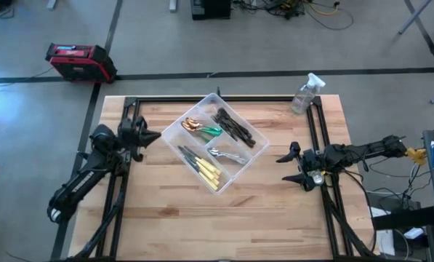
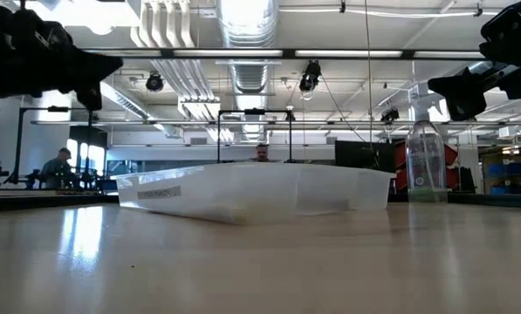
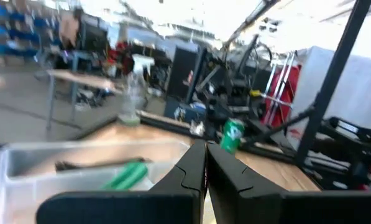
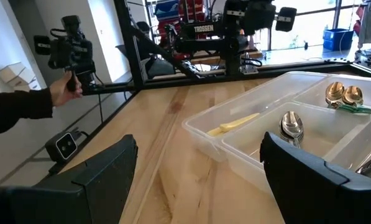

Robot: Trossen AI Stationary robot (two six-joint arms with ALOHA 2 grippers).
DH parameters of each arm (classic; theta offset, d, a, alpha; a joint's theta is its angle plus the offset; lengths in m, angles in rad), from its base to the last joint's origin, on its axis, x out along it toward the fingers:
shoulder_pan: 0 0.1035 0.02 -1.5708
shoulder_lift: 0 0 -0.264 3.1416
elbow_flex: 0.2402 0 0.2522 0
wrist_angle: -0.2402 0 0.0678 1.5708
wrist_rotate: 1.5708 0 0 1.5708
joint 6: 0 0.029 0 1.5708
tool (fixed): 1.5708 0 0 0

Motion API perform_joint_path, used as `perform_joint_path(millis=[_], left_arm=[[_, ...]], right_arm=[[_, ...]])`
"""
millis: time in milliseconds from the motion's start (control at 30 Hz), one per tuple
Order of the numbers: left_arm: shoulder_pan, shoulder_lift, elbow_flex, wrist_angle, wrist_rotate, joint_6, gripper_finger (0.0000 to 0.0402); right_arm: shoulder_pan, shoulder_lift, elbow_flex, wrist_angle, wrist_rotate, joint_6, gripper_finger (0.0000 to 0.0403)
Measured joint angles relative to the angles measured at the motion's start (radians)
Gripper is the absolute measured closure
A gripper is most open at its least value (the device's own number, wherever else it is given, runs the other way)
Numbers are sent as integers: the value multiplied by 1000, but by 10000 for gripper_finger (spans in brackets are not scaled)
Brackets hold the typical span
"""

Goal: Sort silverware
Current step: Return to Home Position

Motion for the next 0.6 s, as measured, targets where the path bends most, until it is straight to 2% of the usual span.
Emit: perform_joint_path(millis=[167, 600], left_arm=[[-119, 2, 0, 111, -68, 41, 402], [-462, 43, 0, 106, -234, 207, 402]], right_arm=[[0, 0, 0, 0, 0, 0, 89], [0, 0, 0, 0, 0, 0, 89]])
